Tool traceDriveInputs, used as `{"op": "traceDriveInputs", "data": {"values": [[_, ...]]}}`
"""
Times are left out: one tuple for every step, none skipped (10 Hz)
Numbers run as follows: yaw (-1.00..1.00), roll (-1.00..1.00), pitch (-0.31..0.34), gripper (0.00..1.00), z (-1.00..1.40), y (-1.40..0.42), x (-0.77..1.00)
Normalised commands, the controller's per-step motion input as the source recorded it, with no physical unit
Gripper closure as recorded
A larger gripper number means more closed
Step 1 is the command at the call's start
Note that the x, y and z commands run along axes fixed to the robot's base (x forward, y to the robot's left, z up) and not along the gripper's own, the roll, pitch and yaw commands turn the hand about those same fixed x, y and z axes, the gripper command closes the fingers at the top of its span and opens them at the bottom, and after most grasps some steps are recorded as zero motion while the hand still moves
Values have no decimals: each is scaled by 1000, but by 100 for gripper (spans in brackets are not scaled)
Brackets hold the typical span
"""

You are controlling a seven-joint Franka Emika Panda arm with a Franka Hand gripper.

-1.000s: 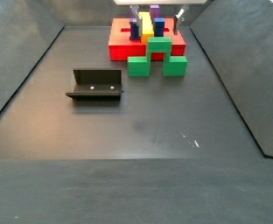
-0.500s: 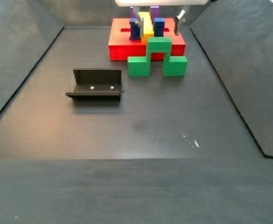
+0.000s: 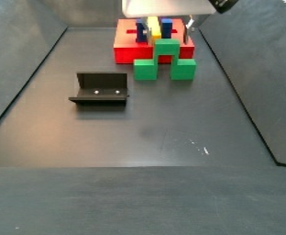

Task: Pick up the green object. Move up. Move to above the board. Insert the green object.
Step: Pick up the green object.

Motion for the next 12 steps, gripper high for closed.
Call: {"op": "traceDriveInputs", "data": {"values": [[23, 53, 0, 0, -317, 20, 0], [23, 57, 0, 0, -320, 31, 0], [26, 64, 0, 0, -323, 60, 0], [34, 63, 0, 0, -309, 66, 0], [26, 57, 0, 0, -169, 0, 0], [0, 20, 0, 0, -129, -26, 0], [0, 66, 0, 0, -134, -120, 0], [0, 84, 0, 0, -117, -74, 0], [0, 71, 0, 0, -66, -20, 0], [0, 0, 0, 0, 0, 0, 0], [0, 0, 0, 100, 0, 0, 0], [0, 0, 0, 100, 0, 0, 0]]}}
